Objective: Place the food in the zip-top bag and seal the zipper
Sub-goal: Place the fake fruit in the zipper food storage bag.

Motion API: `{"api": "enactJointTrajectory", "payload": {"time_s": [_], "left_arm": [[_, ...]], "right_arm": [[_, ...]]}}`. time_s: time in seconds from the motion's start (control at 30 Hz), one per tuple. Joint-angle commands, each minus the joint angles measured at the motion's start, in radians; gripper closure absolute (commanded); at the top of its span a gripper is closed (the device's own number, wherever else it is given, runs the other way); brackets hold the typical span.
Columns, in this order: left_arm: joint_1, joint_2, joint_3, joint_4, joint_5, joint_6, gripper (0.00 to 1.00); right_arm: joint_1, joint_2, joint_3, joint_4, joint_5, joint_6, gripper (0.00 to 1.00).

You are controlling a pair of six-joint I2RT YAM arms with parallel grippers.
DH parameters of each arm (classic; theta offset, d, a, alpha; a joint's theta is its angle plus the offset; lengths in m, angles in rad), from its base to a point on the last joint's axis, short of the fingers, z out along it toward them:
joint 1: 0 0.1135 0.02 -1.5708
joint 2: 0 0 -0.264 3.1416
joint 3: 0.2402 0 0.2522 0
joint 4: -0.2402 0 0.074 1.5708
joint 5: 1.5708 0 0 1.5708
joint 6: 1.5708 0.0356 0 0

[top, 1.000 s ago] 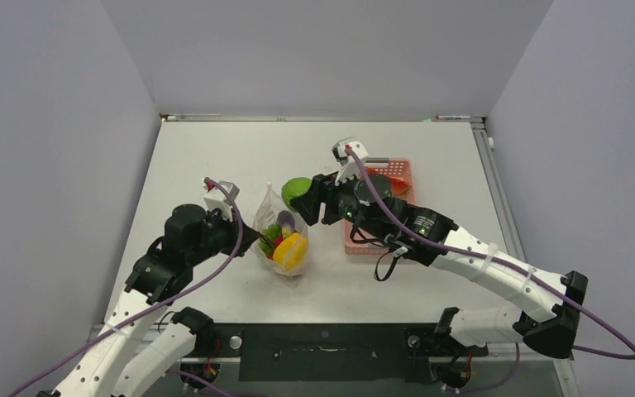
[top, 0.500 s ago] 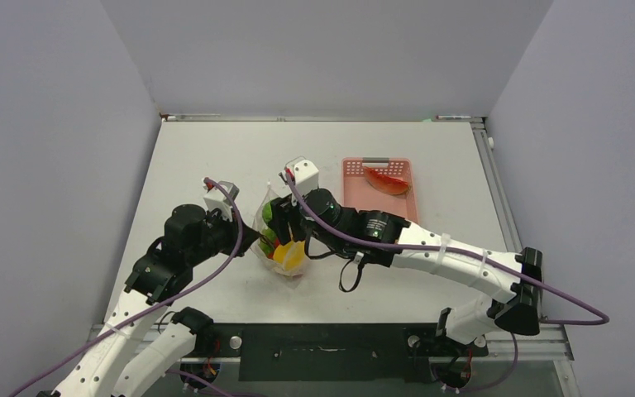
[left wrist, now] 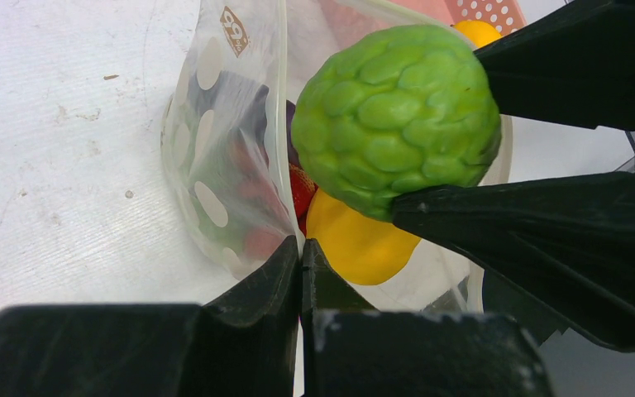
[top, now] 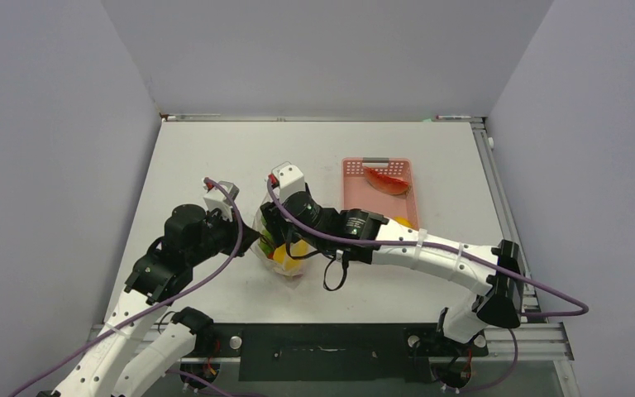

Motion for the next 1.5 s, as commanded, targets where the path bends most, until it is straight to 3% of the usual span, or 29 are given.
{"api": "enactJointTrajectory", "payload": {"time_s": [0.0, 0.37, 0.57, 0.9, 1.17, 1.47], "left_arm": [[0.004, -0.01, 0.001, 0.032, 0.005, 0.007, 1.0], [0.004, -0.014, 0.0, 0.032, 0.006, 0.006, 1.0], [0.004, -0.017, 0.001, 0.032, 0.005, 0.007, 1.0], [0.004, -0.013, 0.0, 0.033, 0.005, 0.006, 1.0], [0.004, -0.009, 0.0, 0.032, 0.005, 0.006, 1.0], [0.004, -0.002, 0.001, 0.03, 0.005, 0.006, 1.0]], "right_arm": [[0.006, 0.014, 0.051, -0.006, 0.05, -0.016, 0.73], [0.005, 0.041, 0.067, 0.001, 0.069, -0.012, 0.31], [0.005, 0.03, 0.055, 0.02, 0.056, -0.013, 0.2], [0.006, -0.071, -0.004, 0.063, 0.078, 0.009, 0.19], [-0.001, -0.222, -0.087, 0.066, 0.245, 0.03, 0.19], [-0.091, -0.33, -0.169, -0.043, 0.312, 0.068, 0.18]]}}
